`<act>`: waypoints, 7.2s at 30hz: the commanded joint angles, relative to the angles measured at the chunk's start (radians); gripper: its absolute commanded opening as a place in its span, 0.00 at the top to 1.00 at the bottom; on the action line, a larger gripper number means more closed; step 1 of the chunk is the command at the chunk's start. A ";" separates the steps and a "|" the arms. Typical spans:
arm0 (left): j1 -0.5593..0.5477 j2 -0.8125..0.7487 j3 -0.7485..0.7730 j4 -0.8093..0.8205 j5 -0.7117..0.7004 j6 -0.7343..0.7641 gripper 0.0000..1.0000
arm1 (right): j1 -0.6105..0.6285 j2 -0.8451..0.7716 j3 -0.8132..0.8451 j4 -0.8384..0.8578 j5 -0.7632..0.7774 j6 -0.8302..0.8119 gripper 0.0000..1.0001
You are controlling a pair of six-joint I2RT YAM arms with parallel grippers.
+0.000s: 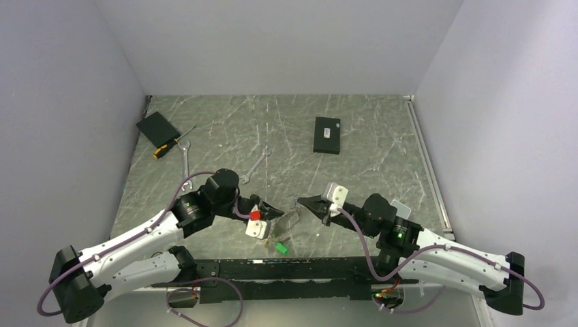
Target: Put the keys on the keyring
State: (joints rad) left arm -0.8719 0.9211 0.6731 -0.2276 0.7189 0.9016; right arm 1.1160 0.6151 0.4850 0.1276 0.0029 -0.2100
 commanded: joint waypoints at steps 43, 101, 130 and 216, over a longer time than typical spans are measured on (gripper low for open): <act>-0.008 0.230 -0.110 0.392 -0.049 -0.166 1.00 | 0.003 0.100 0.057 -0.138 0.319 0.151 1.00; -0.064 0.397 0.193 0.012 -0.333 -0.356 0.01 | 0.000 -0.049 -0.152 0.099 0.689 0.208 1.00; -0.239 0.536 0.006 0.415 -0.672 -0.825 0.71 | -0.015 -0.036 -0.165 0.118 0.707 0.208 1.00; -0.151 0.588 -0.110 0.606 -0.587 -0.625 0.76 | -0.027 -0.035 -0.175 0.113 0.673 0.208 1.00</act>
State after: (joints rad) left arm -1.0306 1.5158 0.5304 0.3729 0.1436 0.2504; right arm 1.0924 0.5873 0.3145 0.2081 0.6819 -0.0044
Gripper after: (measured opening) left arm 0.242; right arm 0.009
